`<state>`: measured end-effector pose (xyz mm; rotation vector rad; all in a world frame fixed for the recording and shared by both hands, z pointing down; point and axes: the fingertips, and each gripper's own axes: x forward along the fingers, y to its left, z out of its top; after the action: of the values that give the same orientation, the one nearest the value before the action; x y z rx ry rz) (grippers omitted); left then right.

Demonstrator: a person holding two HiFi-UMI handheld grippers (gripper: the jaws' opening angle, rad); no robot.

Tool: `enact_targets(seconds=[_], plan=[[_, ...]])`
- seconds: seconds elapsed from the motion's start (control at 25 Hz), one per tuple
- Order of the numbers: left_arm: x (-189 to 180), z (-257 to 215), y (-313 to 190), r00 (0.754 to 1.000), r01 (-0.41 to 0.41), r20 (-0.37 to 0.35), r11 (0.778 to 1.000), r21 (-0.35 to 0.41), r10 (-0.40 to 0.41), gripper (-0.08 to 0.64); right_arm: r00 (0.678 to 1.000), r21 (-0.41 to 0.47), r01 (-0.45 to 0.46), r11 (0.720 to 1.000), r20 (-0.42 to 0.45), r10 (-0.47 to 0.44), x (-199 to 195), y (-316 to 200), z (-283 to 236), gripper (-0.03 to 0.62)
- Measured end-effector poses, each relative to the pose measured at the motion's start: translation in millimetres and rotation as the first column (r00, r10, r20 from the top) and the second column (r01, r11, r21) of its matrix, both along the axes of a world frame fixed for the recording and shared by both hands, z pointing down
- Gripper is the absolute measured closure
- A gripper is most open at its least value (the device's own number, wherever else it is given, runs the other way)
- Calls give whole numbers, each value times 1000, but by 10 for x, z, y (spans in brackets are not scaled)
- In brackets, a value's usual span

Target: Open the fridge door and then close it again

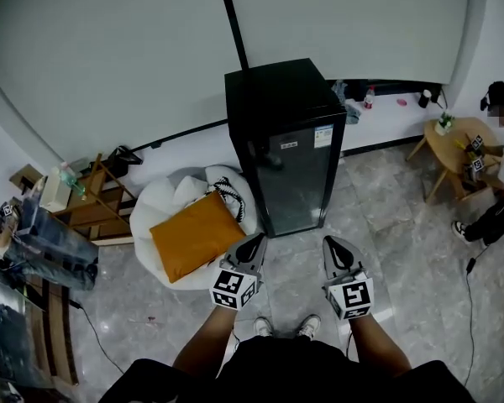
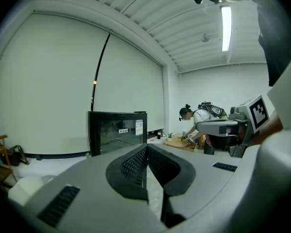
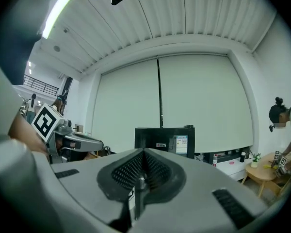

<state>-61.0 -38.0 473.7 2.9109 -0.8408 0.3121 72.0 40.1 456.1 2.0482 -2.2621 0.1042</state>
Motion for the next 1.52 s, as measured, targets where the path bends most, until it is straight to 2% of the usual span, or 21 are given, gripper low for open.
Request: enact_targets(seconds=[0.16,0.4,0.84,0.92,1.0,1.28,1.52], plan=[[90,59,-22,999,28,21,1000,4,-28,540,1000,1,8,1000,5,-8,169,6,42,578],[129,145,-226,996,88,6,996,-15,-88,538,999,-5,36,999,11,-36,269,-177,99,578],[-9,412,-1150,991,132,13,990,-50,-131,534,998,-43,68,997,23,-67,182,-986,343,578],[-23,460,-1319,992,126,9,990,-64,-126,478,997,-61,74,995,39,-72,147,-1137,405,578],[-28,526,-1475,993,117,10,990,-72,-117,454,997,-70,71,995,46,-68,129,-1284,458,578],[30,771,-1987,995,103,26,991,-89,-101,411,998,-78,41,996,49,-37,160,-1712,568,578],[180,886,-2417,994,94,60,994,-63,-91,396,998,-84,39,996,51,-35,129,-2000,627,578]])
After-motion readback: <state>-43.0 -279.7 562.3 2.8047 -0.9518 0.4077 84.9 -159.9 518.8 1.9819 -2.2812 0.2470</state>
